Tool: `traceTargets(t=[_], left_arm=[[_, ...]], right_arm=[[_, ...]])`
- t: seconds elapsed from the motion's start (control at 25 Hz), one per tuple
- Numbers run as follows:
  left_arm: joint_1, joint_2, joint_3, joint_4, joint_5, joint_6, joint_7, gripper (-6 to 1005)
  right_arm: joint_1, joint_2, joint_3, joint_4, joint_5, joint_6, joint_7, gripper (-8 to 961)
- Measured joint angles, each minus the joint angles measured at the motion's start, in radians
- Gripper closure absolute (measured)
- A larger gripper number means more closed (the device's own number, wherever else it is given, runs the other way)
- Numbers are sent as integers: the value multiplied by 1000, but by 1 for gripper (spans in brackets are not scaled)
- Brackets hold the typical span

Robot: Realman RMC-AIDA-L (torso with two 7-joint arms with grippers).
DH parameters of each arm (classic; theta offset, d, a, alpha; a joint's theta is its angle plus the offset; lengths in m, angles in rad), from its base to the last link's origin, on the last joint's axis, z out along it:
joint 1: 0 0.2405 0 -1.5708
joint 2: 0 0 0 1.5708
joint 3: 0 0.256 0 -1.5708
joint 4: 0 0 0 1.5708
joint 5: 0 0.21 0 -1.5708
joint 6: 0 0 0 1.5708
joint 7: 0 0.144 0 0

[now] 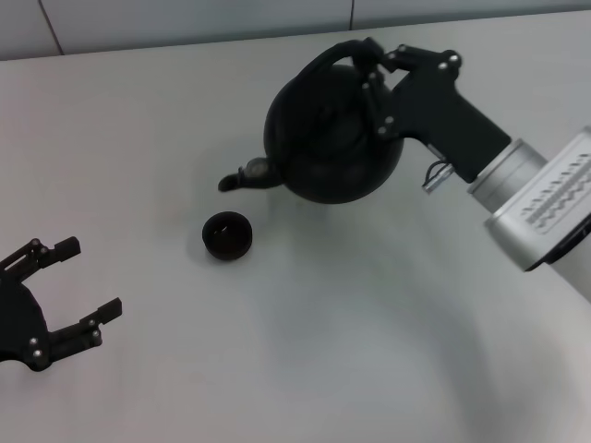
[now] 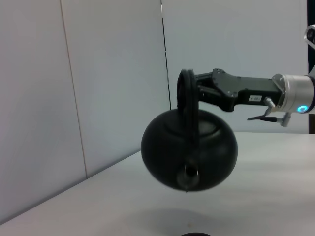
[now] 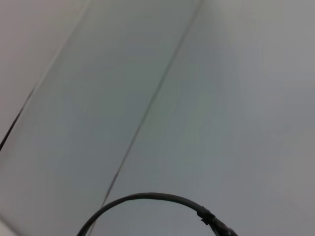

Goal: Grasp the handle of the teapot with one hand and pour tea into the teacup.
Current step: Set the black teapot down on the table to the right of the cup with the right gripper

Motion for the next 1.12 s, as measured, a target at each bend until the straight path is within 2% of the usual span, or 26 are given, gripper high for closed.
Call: traceTargets(t=[0.2, 0.32, 0.52, 1.08, 1.12], left_arm=[[0, 0, 0, 0, 0, 0, 0, 138], [0, 0, 0, 0, 0, 0, 0, 138], [0, 0, 1, 0, 0, 0, -2, 138], [-3, -4, 2, -3, 0, 0, -2, 138], [-4, -12, 2, 0, 0, 0, 0, 138]], right_arm=[[-35, 0, 53, 2, 1, -42, 114, 870], [-80, -1, 105, 2, 2, -61, 209, 869], [-116, 1, 129, 2, 2, -53, 294, 868], [-126, 5, 130, 9, 14, 77, 353, 864], [-125, 5, 130, 9, 14, 88, 353, 863]])
